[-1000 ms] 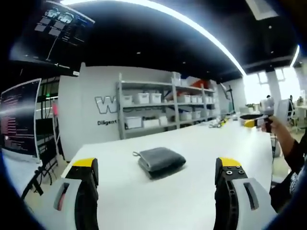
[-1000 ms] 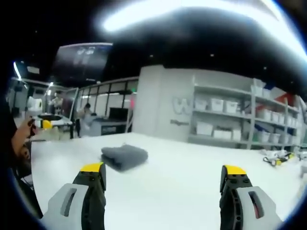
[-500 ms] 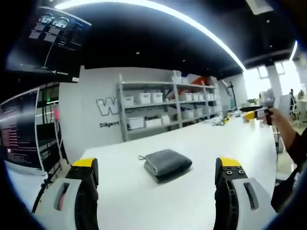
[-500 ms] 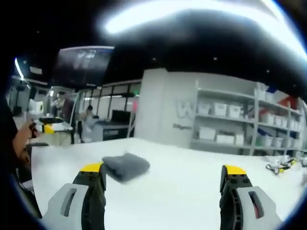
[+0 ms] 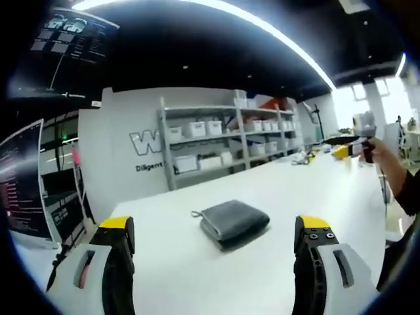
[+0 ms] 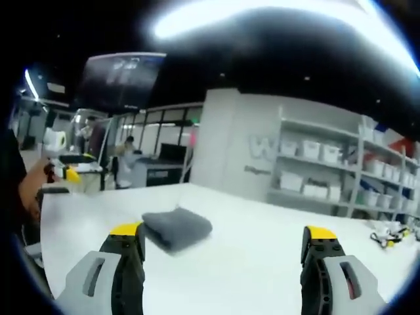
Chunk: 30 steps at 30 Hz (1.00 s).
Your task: Open the folded towel by lifting each exposed corner and separating the folded layers until the towel lies flat within the target outline without major curled edges
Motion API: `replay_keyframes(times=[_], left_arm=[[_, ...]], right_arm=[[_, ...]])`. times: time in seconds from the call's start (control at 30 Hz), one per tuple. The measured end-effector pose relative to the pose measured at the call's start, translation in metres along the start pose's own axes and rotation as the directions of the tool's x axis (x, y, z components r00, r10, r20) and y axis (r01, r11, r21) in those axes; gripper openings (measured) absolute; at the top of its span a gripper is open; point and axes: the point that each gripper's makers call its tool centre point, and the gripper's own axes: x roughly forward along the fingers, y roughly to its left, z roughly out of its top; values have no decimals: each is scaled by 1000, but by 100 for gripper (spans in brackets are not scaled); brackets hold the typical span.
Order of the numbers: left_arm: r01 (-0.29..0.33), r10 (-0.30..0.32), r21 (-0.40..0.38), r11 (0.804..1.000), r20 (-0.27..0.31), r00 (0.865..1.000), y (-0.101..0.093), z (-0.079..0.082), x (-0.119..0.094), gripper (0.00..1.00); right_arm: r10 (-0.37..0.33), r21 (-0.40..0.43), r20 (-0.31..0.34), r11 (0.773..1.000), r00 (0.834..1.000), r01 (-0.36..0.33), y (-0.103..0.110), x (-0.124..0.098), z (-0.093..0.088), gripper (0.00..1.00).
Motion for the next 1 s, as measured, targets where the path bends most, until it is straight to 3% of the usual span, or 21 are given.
replay_keyframes(times=[0.4,0.6,1.0], left_arm=[[-1,1,18,1000,-30,1000,-3,-12,22,100],[10,-9,14,1000,-34,999,-2,-17,31,100],[25,-24,16,1000,-59,998,-2,-31,55,100]], right_arm=[[17,-15,-51,1000,999,-18,11,30,-16,100],[31,-16,-38,999,999,-32,13,43,-13,100],[60,-23,-67,998,996,-62,21,68,-27,100]])
